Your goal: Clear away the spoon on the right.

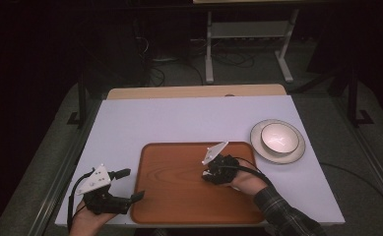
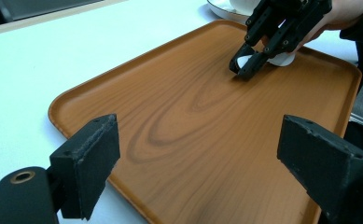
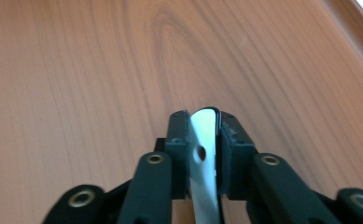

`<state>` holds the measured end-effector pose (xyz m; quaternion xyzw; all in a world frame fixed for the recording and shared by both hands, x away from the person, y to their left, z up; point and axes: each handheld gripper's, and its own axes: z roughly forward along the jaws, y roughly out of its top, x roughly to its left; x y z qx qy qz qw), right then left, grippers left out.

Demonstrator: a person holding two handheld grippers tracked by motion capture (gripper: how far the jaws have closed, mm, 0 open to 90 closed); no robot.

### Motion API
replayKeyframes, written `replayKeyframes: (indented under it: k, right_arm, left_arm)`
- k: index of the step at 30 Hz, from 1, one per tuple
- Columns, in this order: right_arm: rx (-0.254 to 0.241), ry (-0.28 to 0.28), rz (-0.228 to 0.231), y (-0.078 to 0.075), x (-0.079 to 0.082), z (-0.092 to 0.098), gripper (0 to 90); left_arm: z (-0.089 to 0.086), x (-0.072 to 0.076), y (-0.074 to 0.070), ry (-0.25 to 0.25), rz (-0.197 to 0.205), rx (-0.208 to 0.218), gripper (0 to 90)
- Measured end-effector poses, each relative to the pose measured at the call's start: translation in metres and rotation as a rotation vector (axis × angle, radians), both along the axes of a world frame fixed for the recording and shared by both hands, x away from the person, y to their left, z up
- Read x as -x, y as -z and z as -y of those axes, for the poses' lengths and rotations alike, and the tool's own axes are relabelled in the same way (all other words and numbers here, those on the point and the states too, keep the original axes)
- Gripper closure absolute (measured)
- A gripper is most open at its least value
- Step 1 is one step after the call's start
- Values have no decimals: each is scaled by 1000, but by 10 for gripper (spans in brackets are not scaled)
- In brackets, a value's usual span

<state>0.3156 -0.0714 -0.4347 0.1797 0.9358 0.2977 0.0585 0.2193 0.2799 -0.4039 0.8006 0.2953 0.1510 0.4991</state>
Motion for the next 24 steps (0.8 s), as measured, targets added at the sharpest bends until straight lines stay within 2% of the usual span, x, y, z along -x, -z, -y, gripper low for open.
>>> replayKeyframes:
  k: [5,9,14,17,21,24]
  right_arm:
    - [-10,8,-7,0,0,1,664]
    - [-34,10,-13,-1,0,2,569]
    - [-48,37,-18,-1,-1,5,382]
    - [-76,61,-23,-3,-1,9,310]
    - [-130,85,-21,-9,-1,17,260]
    - [-168,111,8,-13,1,23,227]
  left_arm:
    - [0,0,0,0,0,0,129]
    - [0,0,0,0,-1,1,129]
    - [0,-1,0,0,-1,2,129]
    - [0,-2,1,-4,-4,2,129]
    - [-1,-1,0,-4,1,2,129]
    - [1,-1,-1,-5,0,0,129]
